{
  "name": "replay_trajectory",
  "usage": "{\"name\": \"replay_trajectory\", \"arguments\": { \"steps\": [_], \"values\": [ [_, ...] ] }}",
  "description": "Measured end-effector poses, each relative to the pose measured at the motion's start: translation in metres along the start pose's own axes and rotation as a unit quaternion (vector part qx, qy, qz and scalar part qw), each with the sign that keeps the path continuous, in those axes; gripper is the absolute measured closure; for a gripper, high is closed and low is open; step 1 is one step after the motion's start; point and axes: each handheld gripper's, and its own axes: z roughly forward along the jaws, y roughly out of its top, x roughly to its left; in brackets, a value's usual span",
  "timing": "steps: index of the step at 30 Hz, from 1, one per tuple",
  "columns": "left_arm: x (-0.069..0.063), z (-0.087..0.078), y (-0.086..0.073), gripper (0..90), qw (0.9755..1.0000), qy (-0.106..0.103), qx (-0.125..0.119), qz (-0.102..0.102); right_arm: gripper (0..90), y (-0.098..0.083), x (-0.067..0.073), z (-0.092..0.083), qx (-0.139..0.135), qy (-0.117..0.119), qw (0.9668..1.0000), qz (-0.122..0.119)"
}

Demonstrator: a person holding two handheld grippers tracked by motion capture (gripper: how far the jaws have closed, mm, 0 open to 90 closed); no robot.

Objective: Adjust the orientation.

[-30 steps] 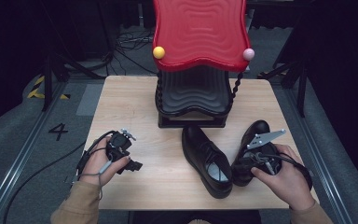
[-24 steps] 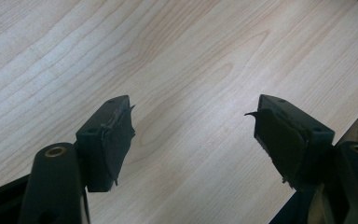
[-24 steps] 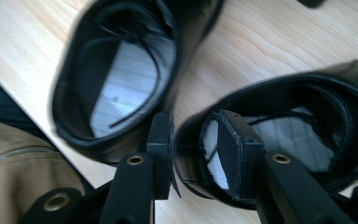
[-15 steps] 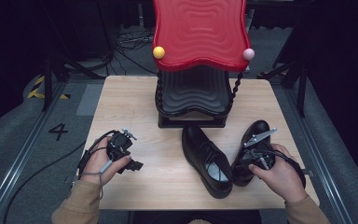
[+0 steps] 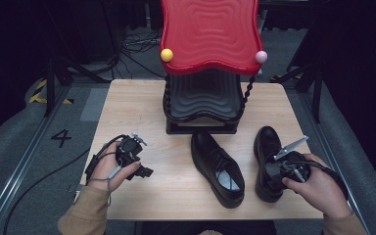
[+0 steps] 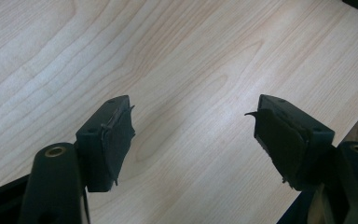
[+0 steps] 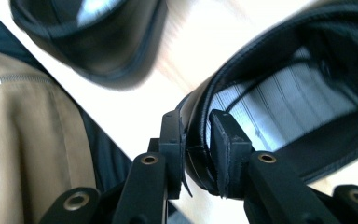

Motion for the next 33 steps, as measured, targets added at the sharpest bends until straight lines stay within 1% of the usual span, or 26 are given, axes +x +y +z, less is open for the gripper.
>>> {"name": "replay_trajectory", "arguments": {
  "steps": [2, 3, 4, 6, 8, 9, 10, 11, 14, 15, 17, 18, 19, 20, 21, 22, 23, 25, 26, 27, 29, 30, 31, 32, 33],
  "values": [
    [0.0, 0.001, 0.001, 28.4, 1.0, 0.0, 0.0, 0.001, 74.7, -0.007, -0.004, -0.002, 0.012, -0.002, 0.9999, 0.01],
    [-0.001, 0.001, 0.003, 28.4, 1.0, 0.0, 0.0, 0.002, 74.7, -0.007, -0.004, -0.002, 0.012, -0.002, 0.9999, 0.01],
    [-0.001, 0.001, 0.004, 28.4, 1.0, 0.0, 0.001, 0.003, 74.7, -0.01, -0.005, -0.002, 0.019, -0.003, 0.9997, 0.017],
    [-0.001, 0.003, 0.008, 28.4, 1.0, -0.002, 0.001, 0.008, 77.7, -0.015, -0.008, -0.003, 0.03, -0.005, 0.9991, 0.028],
    [-0.002, 0.004, 0.01, 28.4, 0.9999, -0.004, 0.001, 0.009, 77.5, -0.02, -0.011, -0.005, 0.031, -0.003, 0.9988, 0.038],
    [-0.002, 0.005, 0.011, 28.4, 0.9999, -0.004, 0.005, 0.01, 77.6, -0.021, -0.011, -0.004, 0.033, -0.002, 0.9987, 0.039],
    [-0.002, 0.006, 0.012, 28.4, 0.9999, -0.003, 0.004, 0.014, 77.5, -0.021, -0.011, -0.004, 0.031, -0.001, 0.9987, 0.04],
    [-0.002, 0.006, 0.012, 28.4, 0.9999, -0.003, 0.004, 0.012, 77.3, -0.022, -0.011, -0.004, 0.03, -0.001, 0.9986, 0.043],
    [-0.002, 0.006, 0.012, 28.4, 0.9999, -0.004, 0.004, 0.013, 75.0, -0.021, -0.01, -0.004, 0.027, -0.006, 0.9987, 0.042],
    [-0.002, 0.006, 0.012, 28.4, 0.9999, -0.003, 0.004, 0.014, 73.4, -0.02, -0.01, -0.005, 0.021, -0.006, 0.9988, 0.044],
    [-0.002, 0.005, 0.011, 28.4, 0.9999, -0.003, 0.003, 0.01, 69.7, -0.018, -0.009, -0.007, -0.006, -0.008, 0.9986, 0.052],
    [-0.002, 0.005, 0.01, 28.4, 1.0, -0.002, 0.003, 0.009, 69.5, -0.016, -0.009, -0.008, -0.025, -0.016, 0.9977, 0.06],
    [-0.001, 0.005, 0.009, 28.4, 1.0, -0.003, 0.002, 0.008, 66.5, -0.014, -0.009, -0.009, -0.04, -0.024, 0.9963, 0.072],
    [-0.002, 0.005, 0.009, 28.4, 1.0, -0.003, 0.005, 0.007, 61.4, -0.011, -0.01, -0.007, -0.063, -0.03, 0.9929, 0.096],
    [-0.002, 0.005, 0.008, 28.4, 1.0, -0.002, 0.005, 0.007, 59.6, -0.009, -0.011, -0.005, -0.081, -0.03, 0.9895, 0.115],
    [-0.002, 0.005, 0.007, 28.4, 1.0, -0.002, 0.005, 0.006, 58.9, -0.007, -0.011, -0.003, -0.087, -0.029, 0.9877, 0.127],
    [-0.002, 0.005, 0.006, 28.4, 1.0, -0.001, 0.006, 0.005, 58.2, -0.005, -0.013, 0.002, -0.087, -0.031, 0.9859, 0.139],
    [-0.001, 0.004, 0.004, 28.4, 1.0, 0.001, 0.006, 0.003, 57.2, -0.001, -0.015, 0.01, -0.079, -0.041, 0.9837, 0.156],
    [-0.001, 0.004, 0.002, 28.4, 1.0, 0.0, 0.006, 0.001, 57.4, 0.001, -0.017, 0.015, -0.077, -0.045, 0.9834, 0.158],
    [0.0, 0.003, 0.001, 28.4, 1.0, 0.001, 0.006, -0.001, 59.1, 0.004, -0.02, 0.023, -0.069, -0.05, 0.9831, 0.162],
    [0.001, 0.002, -0.002, 28.4, 1.0, 0.002, 0.005, -0.004, 61.3, 0.007, -0.023, 0.027, -0.071, -0.057, 0.9819, 0.166],
    [0.001, 0.002, -0.002, 28.4, 1.0, 0.002, 0.005, -0.004, 61.3, 0.007, -0.023, 0.027, -0.071, -0.057, 0.9819, 0.166],
    [0.001, 0.001, -0.004, 28.4, 1.0, 0.004, 0.006, -0.006, 62.2, 0.008, -0.024, 0.029, -0.071, -0.062, 0.9797, 0.177],
    [0.001, 0.001, -0.005, 28.4, 1.0, 0.004, 0.005, -0.006, 64.1, 0.009, -0.025, 0.032, -0.068, -0.07, 0.9782, 0.183],
    [0.001, 0.0, -0.006, 28.4, 0.9999, 0.004, 0.006, -0.009, 66.4, 0.01, -0.024, 0.034, -0.068, -0.069, 0.9777, 0.187]
  ]
}}
